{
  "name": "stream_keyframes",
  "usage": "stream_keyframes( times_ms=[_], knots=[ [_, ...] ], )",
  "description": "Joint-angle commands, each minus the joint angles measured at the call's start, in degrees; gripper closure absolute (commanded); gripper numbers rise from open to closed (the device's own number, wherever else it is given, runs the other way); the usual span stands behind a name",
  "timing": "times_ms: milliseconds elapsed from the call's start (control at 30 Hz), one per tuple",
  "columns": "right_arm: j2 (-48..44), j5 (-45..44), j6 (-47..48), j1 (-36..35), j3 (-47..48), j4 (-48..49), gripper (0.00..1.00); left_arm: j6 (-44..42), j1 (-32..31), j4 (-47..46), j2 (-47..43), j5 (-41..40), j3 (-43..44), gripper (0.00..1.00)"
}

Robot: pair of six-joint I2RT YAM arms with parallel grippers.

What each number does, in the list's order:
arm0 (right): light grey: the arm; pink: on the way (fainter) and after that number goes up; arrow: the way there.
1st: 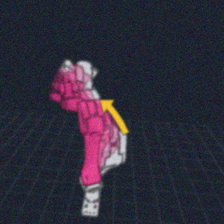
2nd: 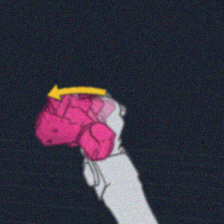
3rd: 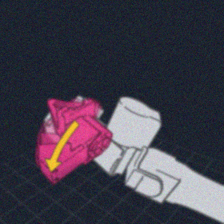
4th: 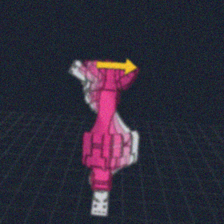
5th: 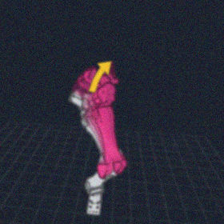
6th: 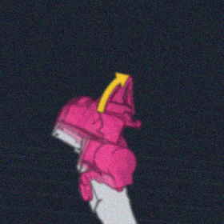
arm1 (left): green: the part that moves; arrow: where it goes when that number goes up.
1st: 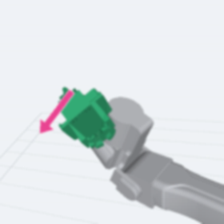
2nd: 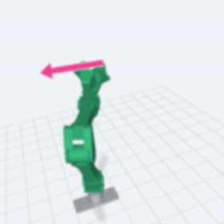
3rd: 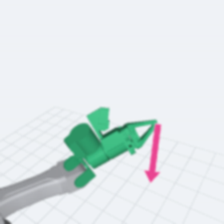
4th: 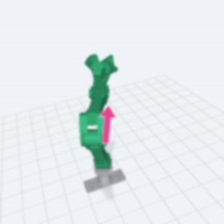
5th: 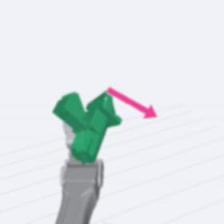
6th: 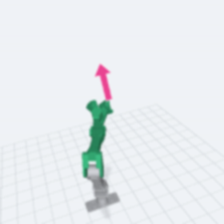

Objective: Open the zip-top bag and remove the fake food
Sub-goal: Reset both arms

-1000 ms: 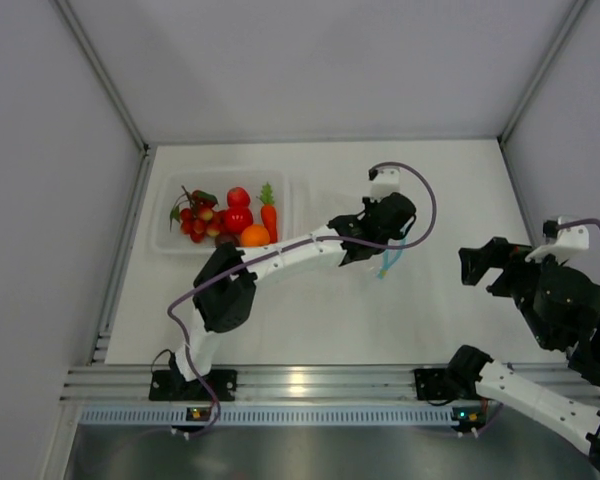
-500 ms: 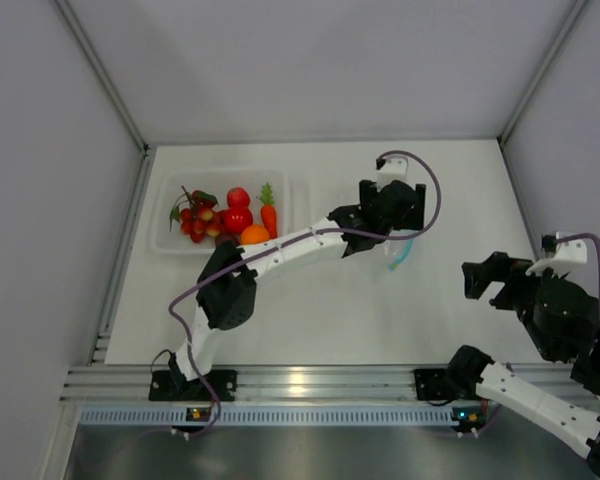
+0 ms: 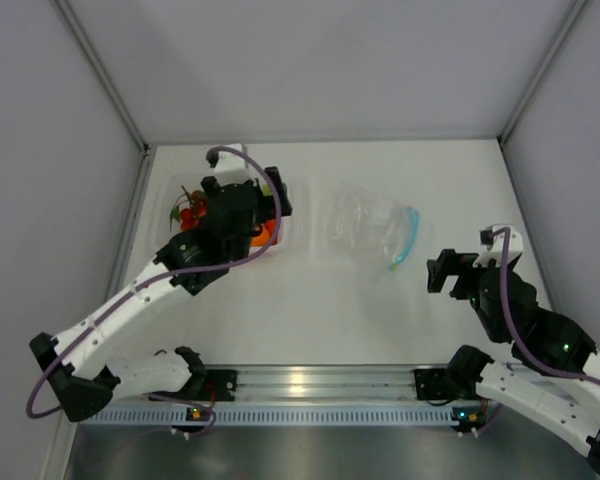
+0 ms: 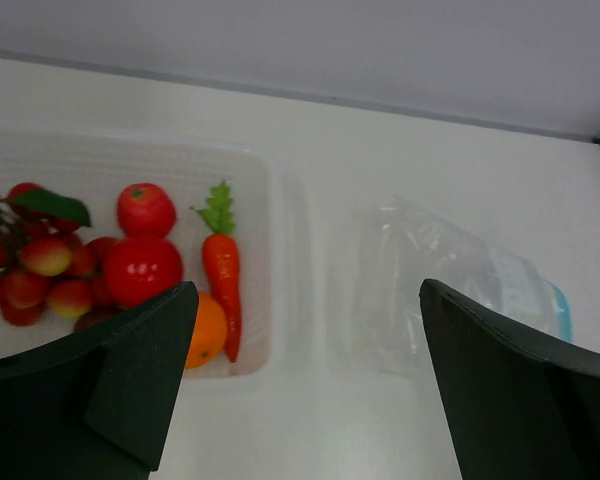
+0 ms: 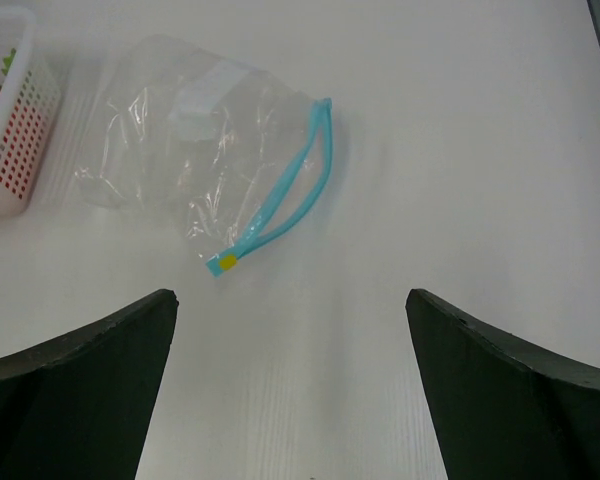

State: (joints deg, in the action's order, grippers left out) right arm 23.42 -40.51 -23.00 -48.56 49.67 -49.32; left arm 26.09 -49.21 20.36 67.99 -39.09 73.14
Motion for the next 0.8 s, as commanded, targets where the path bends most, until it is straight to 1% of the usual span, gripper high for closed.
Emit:
stream_keyframes(
  times_ms=[0,100,133,167,267,400,500,600,700,767],
  knots=[
    [1.3,-2.4,3.0,0.5,-1.3,9.5,0.01,-2.7,3.6,7.7,-4.8,-4.4,-6.1,0.02],
    [2.2,-4.0,3.6,0.5,-1.3,9.3,0.01,-1.0,7.9,13.9,-9.3,-6.3,-9.7,0.02],
    [2.3,-4.2,3.8,0.5,-1.4,9.1,0.01,-0.4,9.2,15.3,-10.5,-5.8,-10.6,0.02],
    [2.4,-5.1,3.8,0.5,-1.5,8.6,0.01,-0.1,11.9,17.3,-12.0,-5.0,-11.4,0.02],
    [2.1,-6.0,3.8,0.5,-2.1,8.0,0.01,0.5,15.9,20.6,-18.3,-3.0,-14.6,0.02],
    [0.2,-5.0,3.1,0.4,-3.2,8.0,0.01,-2.1,16.8,24.3,-28.5,-1.3,-17.6,0.02],
    [-0.7,-4.7,4.1,0.5,-4.9,9.4,0.01,-5.1,16.8,24.2,-32.8,-0.7,-20.0,0.02],
    [-1.2,-4.9,4.5,0.4,-6.5,10.5,0.01,-4.4,16.8,24.0,-34.8,-0.4,-21.4,0.02],
    [-1.7,-5.1,4.2,0.5,-7.9,12.3,0.00,-2.4,16.8,23.7,-35.7,-2.9,-23.0,0.02],
    [-1.8,-4.9,4.6,0.4,-8.4,13.7,0.01,-2.1,16.7,23.6,-35.7,-2.8,-23.0,0.02]
  ],
)
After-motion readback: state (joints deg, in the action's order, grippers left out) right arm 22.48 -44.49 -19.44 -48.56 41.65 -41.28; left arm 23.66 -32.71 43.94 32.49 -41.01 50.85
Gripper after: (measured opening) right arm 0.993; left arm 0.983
